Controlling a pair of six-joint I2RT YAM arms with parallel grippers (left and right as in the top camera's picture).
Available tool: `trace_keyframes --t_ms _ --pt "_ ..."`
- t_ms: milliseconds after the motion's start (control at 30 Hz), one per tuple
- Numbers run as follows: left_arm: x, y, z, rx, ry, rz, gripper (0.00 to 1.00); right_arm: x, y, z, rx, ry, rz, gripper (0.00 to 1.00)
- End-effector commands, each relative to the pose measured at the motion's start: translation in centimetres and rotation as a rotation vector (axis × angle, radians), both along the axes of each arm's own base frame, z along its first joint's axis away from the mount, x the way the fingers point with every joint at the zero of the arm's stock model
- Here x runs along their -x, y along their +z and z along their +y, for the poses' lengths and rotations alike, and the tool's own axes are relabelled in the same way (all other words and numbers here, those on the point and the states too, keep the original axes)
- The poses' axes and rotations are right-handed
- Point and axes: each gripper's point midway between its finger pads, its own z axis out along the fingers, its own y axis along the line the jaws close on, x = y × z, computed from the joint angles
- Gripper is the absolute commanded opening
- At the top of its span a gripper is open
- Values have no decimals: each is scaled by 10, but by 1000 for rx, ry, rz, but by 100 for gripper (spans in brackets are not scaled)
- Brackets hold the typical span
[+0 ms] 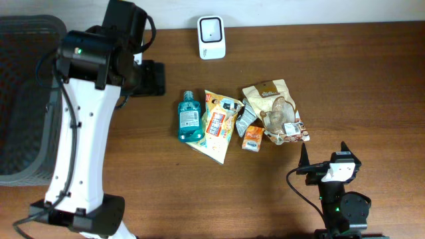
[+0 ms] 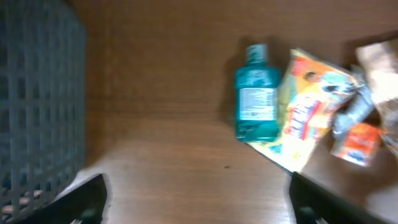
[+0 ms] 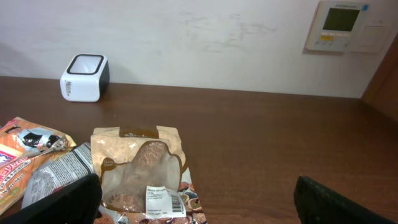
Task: Scan the item barcode
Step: 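Move the left gripper back into the basket to reach for another item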
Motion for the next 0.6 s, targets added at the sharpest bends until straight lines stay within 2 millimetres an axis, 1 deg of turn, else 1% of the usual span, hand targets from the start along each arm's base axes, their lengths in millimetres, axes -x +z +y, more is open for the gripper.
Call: trace_keyframes --t_ms 0,33,67,100,133,167,200,233,267,300,333,367,400,433,467,500,533,567 --pt "-8 6 42 -40 130 -51 44 0 -4 0 7 1 6 98" --pt "-16 9 51 -34 158 -84 25 0 -4 0 7 0 6 98" --pt "-30 16 67 -23 207 -147 11 0 -4 0 7 1 6 99" --pt "-42 23 82 -15 247 -204 9 0 -4 0 7 0 6 98" --pt "-60 37 113 -10 326 -306 4 0 -4 0 7 1 6 98" --pt "-65 43 129 -10 364 -346 0 0 -4 0 7 1 6 98" --pt "-70 51 153 -10 428 -396 0 0 -4 0 7 0 6 99" --pt "-73 57 184 -3 524 -451 0 0 -4 0 7 0 6 98" --pt "-72 60 213 -13 587 -480 0 0 -4 0 7 0 6 98" --pt "-74 58 234 -21 628 -496 0 0 -4 0 7 0 6 98" --pt "-78 49 254 -31 666 -489 0 0 -4 0 7 0 6 98" --pt "-81 39 262 -35 681 -468 0 0 -4 0 7 0 6 98" --pt "-87 19 271 -42 687 -423 0 0 -4 0 7 1 6 99" --pt "-96 0 276 -41 693 -387 0 0 -4 0 7 1 6 98" --pt "-101 -10 278 -41 693 -371 0 0 -4 0 7 0 6 99" --pt "-109 -28 282 -40 694 -341 0 0 -4 0 7 0 6 98" --pt "-115 -41 283 -36 693 -318 0 0 -4 0 7 1 6 98" --pt "-120 -51 281 -18 683 -299 0 0 -4 0 7 1 6 99"
